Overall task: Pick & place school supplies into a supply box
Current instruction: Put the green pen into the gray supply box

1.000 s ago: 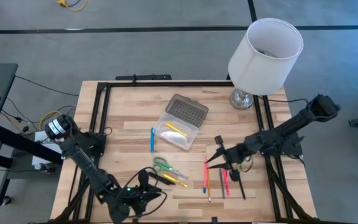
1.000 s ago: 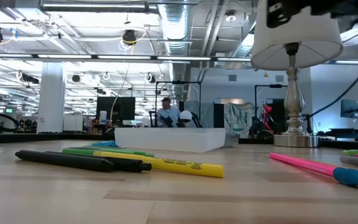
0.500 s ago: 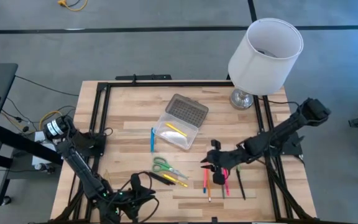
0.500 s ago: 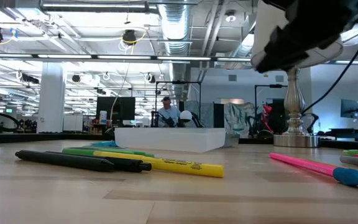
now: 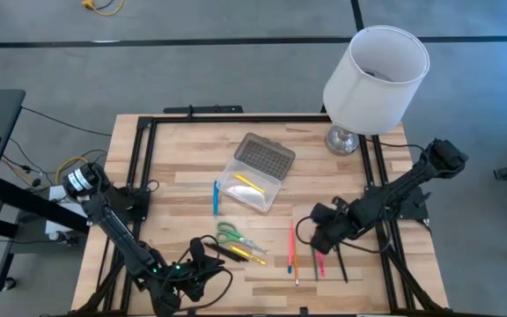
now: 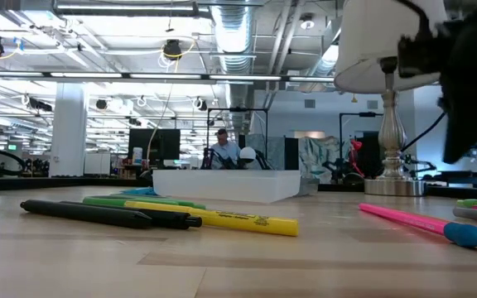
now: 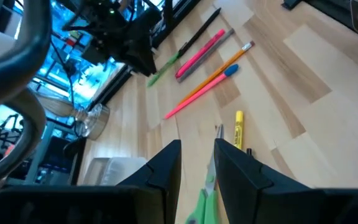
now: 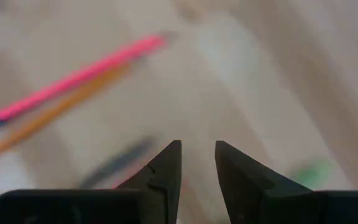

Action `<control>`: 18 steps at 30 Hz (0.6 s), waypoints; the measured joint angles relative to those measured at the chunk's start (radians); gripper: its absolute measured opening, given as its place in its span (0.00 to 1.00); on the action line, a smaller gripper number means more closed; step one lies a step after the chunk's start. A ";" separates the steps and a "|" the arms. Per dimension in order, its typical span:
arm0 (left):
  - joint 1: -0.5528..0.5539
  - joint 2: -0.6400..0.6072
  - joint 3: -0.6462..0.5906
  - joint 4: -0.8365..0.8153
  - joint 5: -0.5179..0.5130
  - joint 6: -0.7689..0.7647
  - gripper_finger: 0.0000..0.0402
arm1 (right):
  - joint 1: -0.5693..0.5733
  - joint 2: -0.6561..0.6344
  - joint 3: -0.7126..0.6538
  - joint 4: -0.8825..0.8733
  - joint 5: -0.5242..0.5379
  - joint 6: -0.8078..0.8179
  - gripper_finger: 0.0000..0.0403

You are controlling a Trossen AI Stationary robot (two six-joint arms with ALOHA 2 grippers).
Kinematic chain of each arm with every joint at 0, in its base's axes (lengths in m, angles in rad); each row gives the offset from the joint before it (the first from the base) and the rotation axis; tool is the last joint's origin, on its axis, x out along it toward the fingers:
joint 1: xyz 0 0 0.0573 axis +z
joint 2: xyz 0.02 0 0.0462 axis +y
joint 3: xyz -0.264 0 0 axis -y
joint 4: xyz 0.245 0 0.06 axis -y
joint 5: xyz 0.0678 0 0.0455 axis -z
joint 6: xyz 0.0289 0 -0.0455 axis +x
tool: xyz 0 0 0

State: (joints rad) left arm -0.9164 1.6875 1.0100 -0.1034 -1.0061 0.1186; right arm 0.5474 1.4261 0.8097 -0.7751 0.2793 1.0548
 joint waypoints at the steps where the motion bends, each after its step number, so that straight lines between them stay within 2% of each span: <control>1: 0.005 0.000 0.000 -0.003 0.004 -0.005 0.23 | 0.003 0.000 0.000 -0.048 0.004 0.050 0.23; 5: 0.016 0.000 0.000 -0.020 0.007 -0.026 0.23 | 0.010 0.000 0.000 -0.156 0.009 0.179 0.23; 11: 0.019 0.000 0.000 -0.021 0.008 -0.032 0.23 | 0.042 0.000 0.000 -0.168 -0.048 0.267 0.23; 18: 0.020 0.000 0.000 -0.021 0.008 -0.032 0.23 | 0.096 0.000 0.000 -0.229 -0.053 0.399 0.23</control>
State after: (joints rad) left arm -0.8967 1.6875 1.0100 -0.1249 -0.9979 0.0867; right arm 0.6438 1.4265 0.8093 -1.0044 0.2265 1.4542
